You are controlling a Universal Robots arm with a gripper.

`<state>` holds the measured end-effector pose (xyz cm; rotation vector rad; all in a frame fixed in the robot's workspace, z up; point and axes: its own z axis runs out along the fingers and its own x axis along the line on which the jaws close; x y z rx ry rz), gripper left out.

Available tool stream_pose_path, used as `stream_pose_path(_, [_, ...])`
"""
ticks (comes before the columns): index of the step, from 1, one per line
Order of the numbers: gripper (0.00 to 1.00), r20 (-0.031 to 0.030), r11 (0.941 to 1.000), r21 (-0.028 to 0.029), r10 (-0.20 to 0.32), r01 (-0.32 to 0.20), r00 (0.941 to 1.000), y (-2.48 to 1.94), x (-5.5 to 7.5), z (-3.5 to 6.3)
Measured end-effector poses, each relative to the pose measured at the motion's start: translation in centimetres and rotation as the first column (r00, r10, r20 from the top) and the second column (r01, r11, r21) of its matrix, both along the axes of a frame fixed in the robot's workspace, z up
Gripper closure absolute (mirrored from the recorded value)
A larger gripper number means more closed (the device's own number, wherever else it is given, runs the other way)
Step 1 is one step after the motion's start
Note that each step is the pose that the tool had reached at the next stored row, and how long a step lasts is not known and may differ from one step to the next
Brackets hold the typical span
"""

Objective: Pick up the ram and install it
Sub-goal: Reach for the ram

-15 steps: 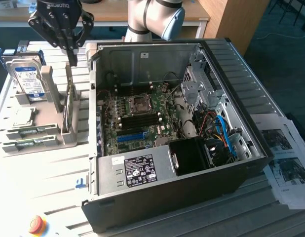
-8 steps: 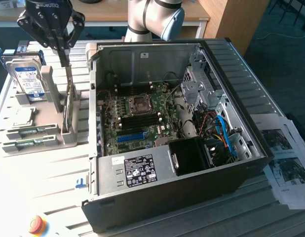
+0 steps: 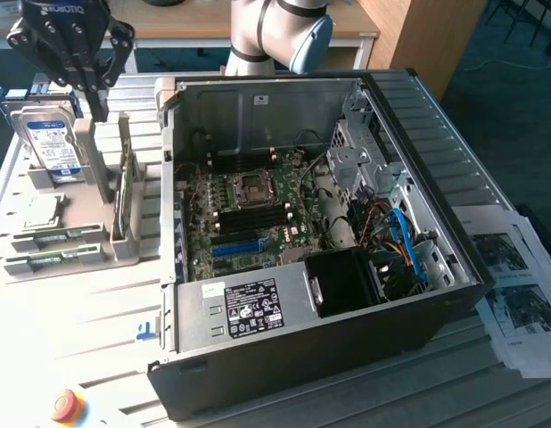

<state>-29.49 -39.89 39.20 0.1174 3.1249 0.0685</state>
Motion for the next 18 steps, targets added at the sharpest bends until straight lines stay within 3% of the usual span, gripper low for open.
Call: stream_pose_path(18, [0.9,-0.0045,1.0,0.0,0.0,0.0,1.0,0.0,-5.4,-0.03])
